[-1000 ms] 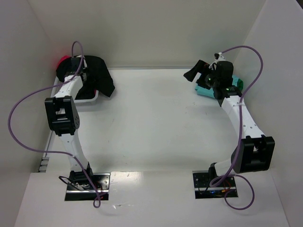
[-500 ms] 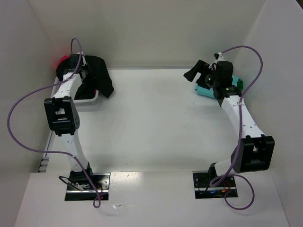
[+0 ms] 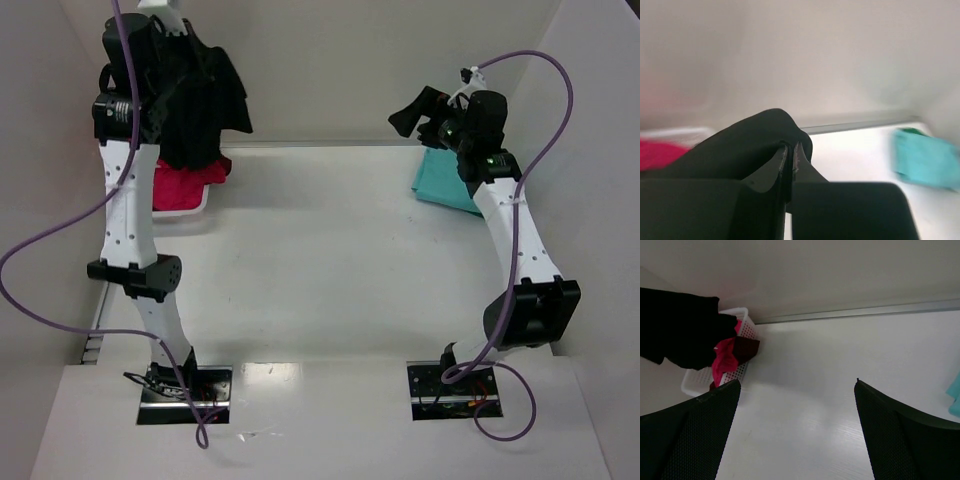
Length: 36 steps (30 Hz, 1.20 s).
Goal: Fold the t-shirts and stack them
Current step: Move the tshirt to the center of the board, then flatten out the tshirt
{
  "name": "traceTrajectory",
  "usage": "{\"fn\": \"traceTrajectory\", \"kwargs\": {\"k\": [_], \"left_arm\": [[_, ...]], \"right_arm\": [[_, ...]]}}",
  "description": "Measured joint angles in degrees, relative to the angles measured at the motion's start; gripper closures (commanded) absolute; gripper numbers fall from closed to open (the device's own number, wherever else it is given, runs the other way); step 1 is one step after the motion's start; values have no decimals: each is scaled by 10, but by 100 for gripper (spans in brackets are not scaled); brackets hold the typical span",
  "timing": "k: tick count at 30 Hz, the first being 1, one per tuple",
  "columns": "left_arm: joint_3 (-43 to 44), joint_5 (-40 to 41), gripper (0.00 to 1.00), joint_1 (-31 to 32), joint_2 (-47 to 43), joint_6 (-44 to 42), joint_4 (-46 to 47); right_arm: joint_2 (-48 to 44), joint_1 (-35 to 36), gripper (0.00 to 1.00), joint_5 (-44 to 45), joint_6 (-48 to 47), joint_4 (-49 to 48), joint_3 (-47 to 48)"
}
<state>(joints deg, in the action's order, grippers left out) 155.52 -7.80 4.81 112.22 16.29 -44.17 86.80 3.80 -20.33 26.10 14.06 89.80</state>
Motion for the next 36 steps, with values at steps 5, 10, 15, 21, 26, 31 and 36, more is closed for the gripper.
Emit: {"fn": "traceTrajectory", "kwargs": {"k": [5,10,15,21,26,31,36], "left_arm": [[14,-37,100,107,-65,-14,-38],[-67,-65,100,197,-99,-32,-63],[-371,-97,49,222,-139,-39,-19],[-631,-131,0,227,-150,-23,11],[-686,-115,0,230,-186,-22,19],[-709,-76,0,231,-222,-9,42],[-757,-64,0,231,-224,12,63]], "right_arm": [[-18,3,0,-4,1,-2,-23],[-58,4,0,11,2,5,-87],[-101,-1,0,54,0,33,-120],[-155,-23,0,65,-5,50,-153],[-168,-20,0,56,-16,63,-196],[-168,38,3,67,-21,83,-265],[-162,119,4,66,-5,87,-366]]}}
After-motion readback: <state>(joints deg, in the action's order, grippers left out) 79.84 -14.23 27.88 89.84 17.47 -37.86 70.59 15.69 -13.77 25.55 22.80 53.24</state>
